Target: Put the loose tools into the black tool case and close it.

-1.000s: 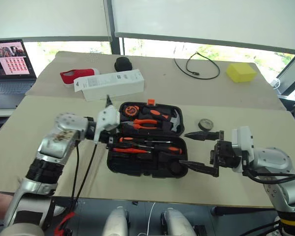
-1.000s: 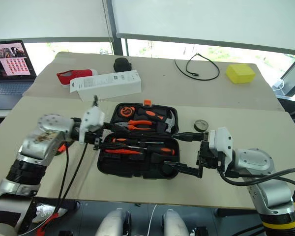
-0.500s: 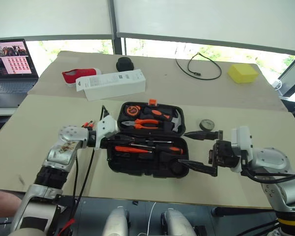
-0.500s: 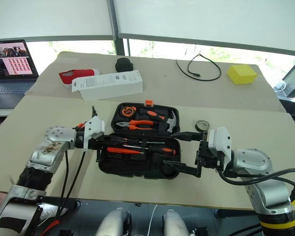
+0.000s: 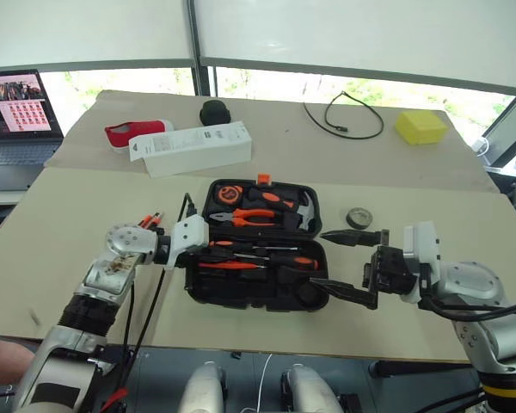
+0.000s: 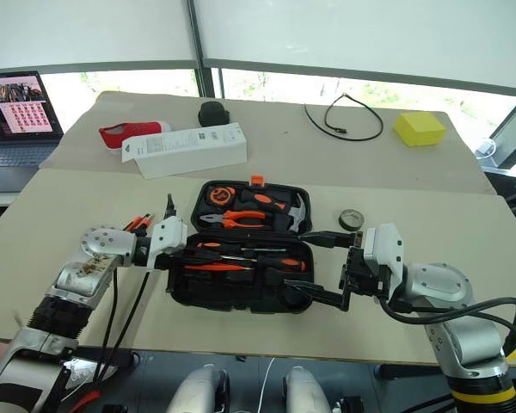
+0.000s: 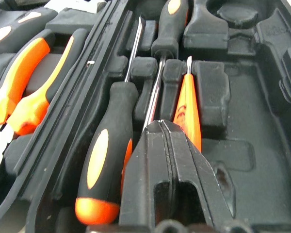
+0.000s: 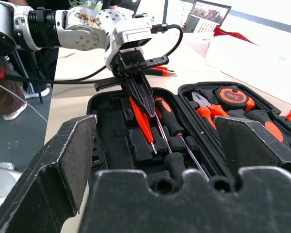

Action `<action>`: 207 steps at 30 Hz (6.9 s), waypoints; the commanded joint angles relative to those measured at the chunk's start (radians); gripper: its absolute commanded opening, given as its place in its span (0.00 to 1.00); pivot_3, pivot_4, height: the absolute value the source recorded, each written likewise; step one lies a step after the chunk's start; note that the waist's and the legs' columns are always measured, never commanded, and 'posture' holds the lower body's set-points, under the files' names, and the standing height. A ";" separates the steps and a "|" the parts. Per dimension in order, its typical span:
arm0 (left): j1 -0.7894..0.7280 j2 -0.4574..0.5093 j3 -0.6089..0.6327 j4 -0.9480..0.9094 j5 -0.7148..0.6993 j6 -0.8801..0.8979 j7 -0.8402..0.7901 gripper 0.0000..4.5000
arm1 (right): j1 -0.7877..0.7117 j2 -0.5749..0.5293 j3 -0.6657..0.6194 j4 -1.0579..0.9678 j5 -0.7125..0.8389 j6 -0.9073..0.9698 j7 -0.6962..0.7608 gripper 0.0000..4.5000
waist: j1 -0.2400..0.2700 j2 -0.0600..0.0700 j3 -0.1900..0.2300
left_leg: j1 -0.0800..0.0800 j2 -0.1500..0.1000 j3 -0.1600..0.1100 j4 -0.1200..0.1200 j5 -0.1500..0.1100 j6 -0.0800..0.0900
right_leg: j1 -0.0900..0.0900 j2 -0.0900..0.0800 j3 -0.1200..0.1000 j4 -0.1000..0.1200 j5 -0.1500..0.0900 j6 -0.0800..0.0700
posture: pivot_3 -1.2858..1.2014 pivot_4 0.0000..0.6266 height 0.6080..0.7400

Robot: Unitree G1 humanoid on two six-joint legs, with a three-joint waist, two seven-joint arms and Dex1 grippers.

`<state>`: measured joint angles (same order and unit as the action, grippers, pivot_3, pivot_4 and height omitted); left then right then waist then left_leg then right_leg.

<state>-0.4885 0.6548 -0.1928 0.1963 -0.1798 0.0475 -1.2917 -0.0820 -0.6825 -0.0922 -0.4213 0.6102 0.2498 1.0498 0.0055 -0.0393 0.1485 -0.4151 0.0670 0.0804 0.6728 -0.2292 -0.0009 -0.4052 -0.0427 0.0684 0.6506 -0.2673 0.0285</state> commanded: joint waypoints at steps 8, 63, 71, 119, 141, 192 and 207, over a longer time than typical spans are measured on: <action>0.040 0.003 0.000 -0.089 -0.036 0.030 -0.028 0.01 | -0.019 0.019 -0.001 -0.005 -0.013 -0.026 -0.010 1.00 | 0.003 0.000 0.000 | 0.000 0.000 0.000 0.001 0.000 0.000 | 0.000 0.000 0.000 0.001 0.000 0.000 | 0.52 0.24 1.00; 0.902 0.062 1.005 -0.222 -0.407 0.213 0.385 1.00 | 0.221 0.063 -0.132 0.083 0.022 -0.292 0.129 1.00 | 0.001 -0.006 -0.001 | 0.012 0.002 0.004 0.000 -0.005 -0.007 | 0.000 -0.005 0.000 0.005 -0.008 -0.012 | 0.52 0.24 1.00; 0.525 0.249 0.691 -0.152 -0.344 0.476 0.427 1.00 | 0.170 0.099 -0.104 -0.038 0.117 -0.165 0.014 1.00 | -0.002 -0.006 -0.001 | 0.010 0.002 0.006 -0.001 -0.001 -0.001 | 0.001 -0.004 0.000 0.007 -0.003 -0.005 | 0.52 0.24 1.00; -0.025 0.151 -0.172 -0.390 -0.002 0.378 -0.022 0.37 | 0.375 -0.004 -0.223 -0.085 0.070 -0.193 0.066 1.00 | -0.001 -0.001 -0.001 | 0.008 0.000 0.003 -0.004 0.000 -0.001 | 0.002 0.000 0.003 0.006 -0.004 -0.003 | 0.52 0.24 1.00; 0.021 0.002 0.067 -0.305 -0.206 0.301 -0.024 0.88 | 0.358 0.007 -0.175 -0.116 0.059 -0.171 0.001 1.00 | 0.003 -0.001 -0.001 | 0.006 0.000 0.001 0.000 0.000 -0.001 | 0.001 0.000 0.002 0.008 -0.004 -0.002 | 0.52 0.24 1.00; 0.253 -0.015 0.247 -0.214 -0.356 0.127 0.053 0.13 | 0.382 0.010 -0.284 -0.045 0.051 -0.173 -0.047 1.00 | -0.003 0.015 -0.018 | 0.023 0.001 0.002 -0.006 0.000 -0.001 | 0.015 0.000 0.004 0.007 -0.013 0.003 | 0.52 0.24 1.00; 0.355 0.081 0.559 -0.194 -0.567 0.231 -0.035 0.99 | 0.431 0.039 -0.487 0.334 -0.128 -0.291 -0.189 1.00 | -0.023 0.012 -0.013 | 0.017 0.000 0.003 -0.010 -0.005 0.000 | 0.012 -0.002 0.002 -0.004 -0.010 -0.003 | 0.52 0.24 1.00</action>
<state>-0.1186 0.7205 0.3595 0.0334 -0.7162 0.2682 -1.3116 0.3872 -0.6040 -0.5712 -0.0501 0.4546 -0.0648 0.8547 -0.0176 -0.0272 0.1357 -0.3976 0.0674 0.0842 0.6626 -0.2338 -0.0008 -0.3932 -0.0450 0.0718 0.6470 -0.2771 0.0262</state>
